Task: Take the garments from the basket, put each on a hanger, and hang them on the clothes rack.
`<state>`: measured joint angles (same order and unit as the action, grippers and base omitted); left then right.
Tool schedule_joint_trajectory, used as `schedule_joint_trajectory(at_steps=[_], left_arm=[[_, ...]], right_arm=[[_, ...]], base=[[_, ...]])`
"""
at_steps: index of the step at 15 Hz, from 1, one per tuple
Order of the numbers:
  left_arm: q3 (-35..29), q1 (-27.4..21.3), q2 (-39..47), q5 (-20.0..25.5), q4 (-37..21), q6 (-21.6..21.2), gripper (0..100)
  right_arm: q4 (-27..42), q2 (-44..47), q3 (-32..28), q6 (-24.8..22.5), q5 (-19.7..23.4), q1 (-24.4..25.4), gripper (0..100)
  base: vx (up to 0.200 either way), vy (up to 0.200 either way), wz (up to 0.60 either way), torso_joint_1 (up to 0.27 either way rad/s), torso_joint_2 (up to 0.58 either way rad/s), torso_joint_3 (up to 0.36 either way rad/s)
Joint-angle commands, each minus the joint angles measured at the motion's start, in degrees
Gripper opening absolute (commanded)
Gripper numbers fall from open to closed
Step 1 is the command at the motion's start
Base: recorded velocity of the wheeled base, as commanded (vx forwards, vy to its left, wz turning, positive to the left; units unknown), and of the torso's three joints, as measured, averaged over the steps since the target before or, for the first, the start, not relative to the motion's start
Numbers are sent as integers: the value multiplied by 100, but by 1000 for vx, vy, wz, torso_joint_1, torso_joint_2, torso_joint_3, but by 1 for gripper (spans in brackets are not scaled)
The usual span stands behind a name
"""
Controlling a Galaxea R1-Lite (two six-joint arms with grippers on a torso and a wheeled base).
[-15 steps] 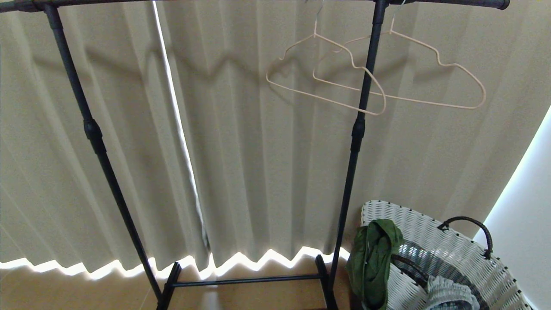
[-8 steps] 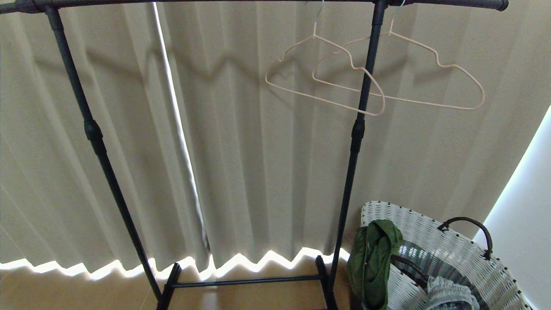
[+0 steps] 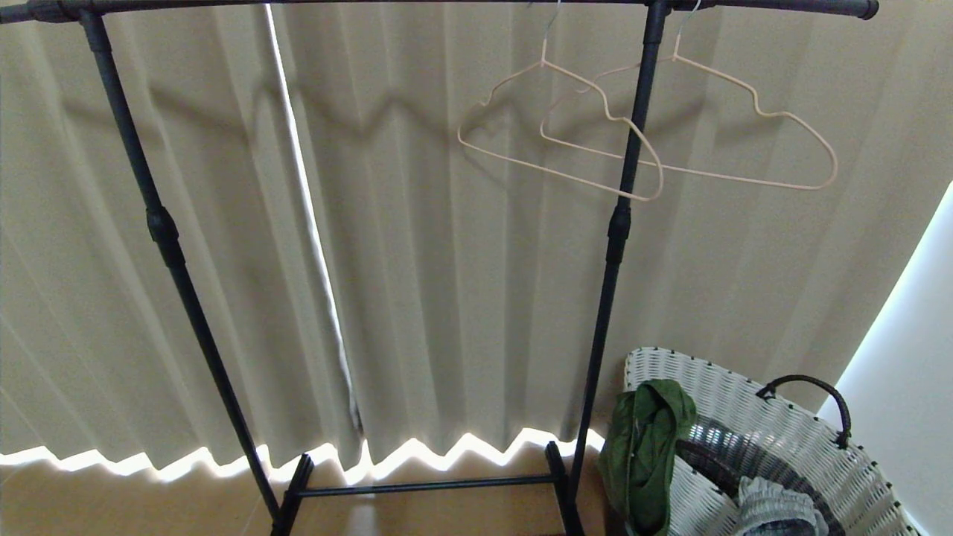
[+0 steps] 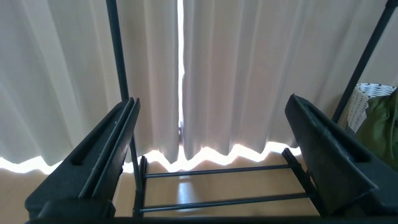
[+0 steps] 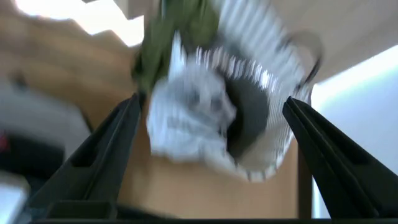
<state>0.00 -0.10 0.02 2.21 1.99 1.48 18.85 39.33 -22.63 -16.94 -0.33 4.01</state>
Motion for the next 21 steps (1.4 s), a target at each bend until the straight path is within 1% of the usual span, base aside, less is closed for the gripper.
schedule_joint_trajectory(at_steps=[1, 3, 6, 7, 8, 9, 10, 11, 12, 14, 18, 21], left_arm=[[0, 1, -2, -1, 3, 11, 100], [0, 1, -2, -1, 3, 11, 100], [0, 1, -2, -1, 3, 19, 100], [0, 1, -2, -1, 3, 19, 100], [0, 1, -2, -1, 3, 28, 100], [0, 1, -2, -1, 3, 28, 100], [0, 1, -2, -10, 3, 28, 100], [0, 1, -2, -1, 3, 28, 100], [0, 1, -2, -1, 3, 28, 100], [0, 1, -2, -1, 3, 28, 100], [0, 1, -2, -10, 3, 28, 100], [0, 1, -2, -10, 3, 28, 100]], right_arm=[[67, 2334, -181, -468, -266, 12, 100], [67, 2685, -110, -520, -292, -14, 100], [-48, 3476, -14, -503, -327, -14, 100], [-443, 3837, 48, -503, -336, -50, 100], [-549, 3925, 74, -503, -354, -85, 100], [-953, 4320, 136, -520, -450, -269, 100], [-1313, 4707, 136, -520, -556, -331, 100], [-1349, 4733, 136, -520, -556, -331, 100], [-1665, 5006, 136, -520, -565, -445, 100], [-1893, 5296, 118, -520, -617, -533, 100], [-2869, 6034, 144, -512, -653, -841, 100], [-3080, 6034, 144, -512, -644, -937, 100]], base=[[0, 0, 0, 0, 0, 0], [0, 0, 0, 0, 0, 0], [0, 0, 0, 0, 0, 0], [0, 0, 0, 0, 0, 0], [0, 0, 0, 0, 0, 0], [0, 0, 0, 0, 0, 0], [0, 0, 0, 0, 0, 0], [0, 0, 0, 0, 0, 0], [0, 0, 0, 0, 0, 0], [0, 0, 0, 0, 0, 0], [0, 0, 0, 0, 0, 0], [0, 0, 0, 0, 0, 0]])
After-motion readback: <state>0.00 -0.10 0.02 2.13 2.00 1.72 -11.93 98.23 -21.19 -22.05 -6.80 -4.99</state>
